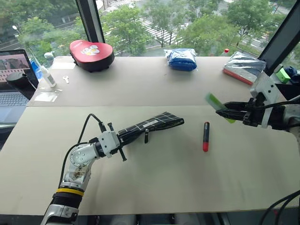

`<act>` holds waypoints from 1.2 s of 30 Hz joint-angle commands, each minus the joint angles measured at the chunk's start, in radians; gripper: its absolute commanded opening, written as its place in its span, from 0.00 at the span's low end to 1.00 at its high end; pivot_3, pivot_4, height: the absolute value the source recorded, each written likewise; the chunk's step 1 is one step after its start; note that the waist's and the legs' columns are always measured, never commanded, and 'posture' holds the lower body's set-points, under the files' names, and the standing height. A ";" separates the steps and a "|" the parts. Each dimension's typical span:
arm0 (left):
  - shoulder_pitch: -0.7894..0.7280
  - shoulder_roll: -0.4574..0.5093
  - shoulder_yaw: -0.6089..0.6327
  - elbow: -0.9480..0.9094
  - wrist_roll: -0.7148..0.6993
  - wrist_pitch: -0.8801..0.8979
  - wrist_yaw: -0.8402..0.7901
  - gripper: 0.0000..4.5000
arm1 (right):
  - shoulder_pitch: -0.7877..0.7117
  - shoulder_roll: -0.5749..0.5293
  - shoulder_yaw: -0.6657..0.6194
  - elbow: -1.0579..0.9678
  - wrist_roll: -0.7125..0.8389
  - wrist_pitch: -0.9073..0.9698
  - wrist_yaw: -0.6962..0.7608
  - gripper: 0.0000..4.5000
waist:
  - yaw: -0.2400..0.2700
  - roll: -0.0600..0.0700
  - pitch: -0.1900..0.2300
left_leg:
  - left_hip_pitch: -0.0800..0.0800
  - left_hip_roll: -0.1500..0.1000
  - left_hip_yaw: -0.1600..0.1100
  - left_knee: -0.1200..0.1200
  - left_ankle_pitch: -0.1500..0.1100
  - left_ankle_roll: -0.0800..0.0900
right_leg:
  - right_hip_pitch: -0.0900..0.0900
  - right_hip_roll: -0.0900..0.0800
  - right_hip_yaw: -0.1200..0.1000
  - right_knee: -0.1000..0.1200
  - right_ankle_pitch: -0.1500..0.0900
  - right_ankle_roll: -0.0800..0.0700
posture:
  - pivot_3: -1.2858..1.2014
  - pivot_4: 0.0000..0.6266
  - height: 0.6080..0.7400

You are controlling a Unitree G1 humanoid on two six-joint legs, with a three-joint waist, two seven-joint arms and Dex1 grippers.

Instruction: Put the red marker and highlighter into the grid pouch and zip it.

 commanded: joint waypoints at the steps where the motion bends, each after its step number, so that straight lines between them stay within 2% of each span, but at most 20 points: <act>1: -0.012 -0.008 -0.007 -0.007 0.006 -0.033 0.006 0.00 | 0.017 -0.007 0.090 -0.126 0.020 0.041 0.021 0.23 | 0.000 0.000 0.000 | 0.000 0.000 0.000 0.000 0.000 0.000 | 0.000 0.000 0.000 0.000 0.000 0.000 | 0.52 0.24 1.00; 9: -0.034 -0.009 -0.017 0.018 0.009 -0.048 -0.005 0.00 | -0.020 0.057 0.264 -0.060 -0.104 -0.003 -0.033 0.23 | -0.001 0.000 0.000 | -0.001 -0.001 0.000 0.002 0.000 0.000 | -0.001 -0.001 0.000 0.000 0.000 0.000 | 0.52 0.24 1.00; 21: -0.032 0.001 -0.032 0.021 0.025 -0.063 -0.014 0.00 | -0.056 0.076 0.265 -0.023 -0.090 0.008 0.008 0.23 | -0.001 0.000 0.000 | -0.001 -0.001 0.000 0.001 0.000 0.000 | -0.001 -0.001 0.000 0.000 0.000 0.000 | 0.52 0.24 1.00; 36: -0.028 0.005 -0.038 0.012 0.030 -0.066 -0.016 0.00 | -0.144 0.134 0.362 0.073 -0.208 0.005 -0.034 0.23 | -0.002 0.000 0.000 | -0.001 -0.001 0.000 0.001 0.000 0.000 | -0.002 -0.001 0.000 0.001 0.000 0.000 | 0.52 0.24 1.00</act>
